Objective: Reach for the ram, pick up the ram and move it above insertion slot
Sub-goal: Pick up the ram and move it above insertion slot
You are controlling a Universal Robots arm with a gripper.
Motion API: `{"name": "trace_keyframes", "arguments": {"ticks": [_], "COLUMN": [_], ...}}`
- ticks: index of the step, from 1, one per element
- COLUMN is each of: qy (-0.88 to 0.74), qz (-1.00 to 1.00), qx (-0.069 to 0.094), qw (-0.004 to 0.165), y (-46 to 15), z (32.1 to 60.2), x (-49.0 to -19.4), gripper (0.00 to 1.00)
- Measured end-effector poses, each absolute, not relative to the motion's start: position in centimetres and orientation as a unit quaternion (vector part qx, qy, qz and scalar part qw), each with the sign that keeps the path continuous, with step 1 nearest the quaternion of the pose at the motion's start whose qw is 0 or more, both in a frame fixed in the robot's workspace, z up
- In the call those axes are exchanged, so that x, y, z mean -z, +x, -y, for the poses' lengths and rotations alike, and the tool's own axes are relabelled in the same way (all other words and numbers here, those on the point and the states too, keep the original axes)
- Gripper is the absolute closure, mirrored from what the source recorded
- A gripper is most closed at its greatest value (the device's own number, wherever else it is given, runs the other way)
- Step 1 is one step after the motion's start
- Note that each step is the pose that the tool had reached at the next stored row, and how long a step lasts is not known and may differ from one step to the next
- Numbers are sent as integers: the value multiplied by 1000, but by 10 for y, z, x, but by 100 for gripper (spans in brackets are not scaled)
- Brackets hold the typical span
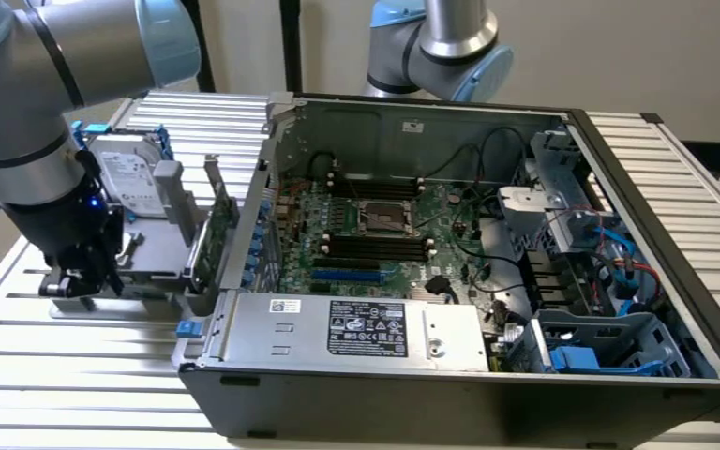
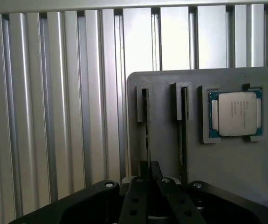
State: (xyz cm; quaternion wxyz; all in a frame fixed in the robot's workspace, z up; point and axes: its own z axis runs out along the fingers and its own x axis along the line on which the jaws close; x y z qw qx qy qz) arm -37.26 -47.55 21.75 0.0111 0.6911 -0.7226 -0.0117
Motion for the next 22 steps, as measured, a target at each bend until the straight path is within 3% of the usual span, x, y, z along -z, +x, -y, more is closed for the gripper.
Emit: {"name": "trace_keyframes", "arguments": {"ticks": [22], "qy": [704], "qz": [710], "qx": [19], "qw": [5], "y": [-344], "z": [477], "x": [-316], "gripper": [87]}}
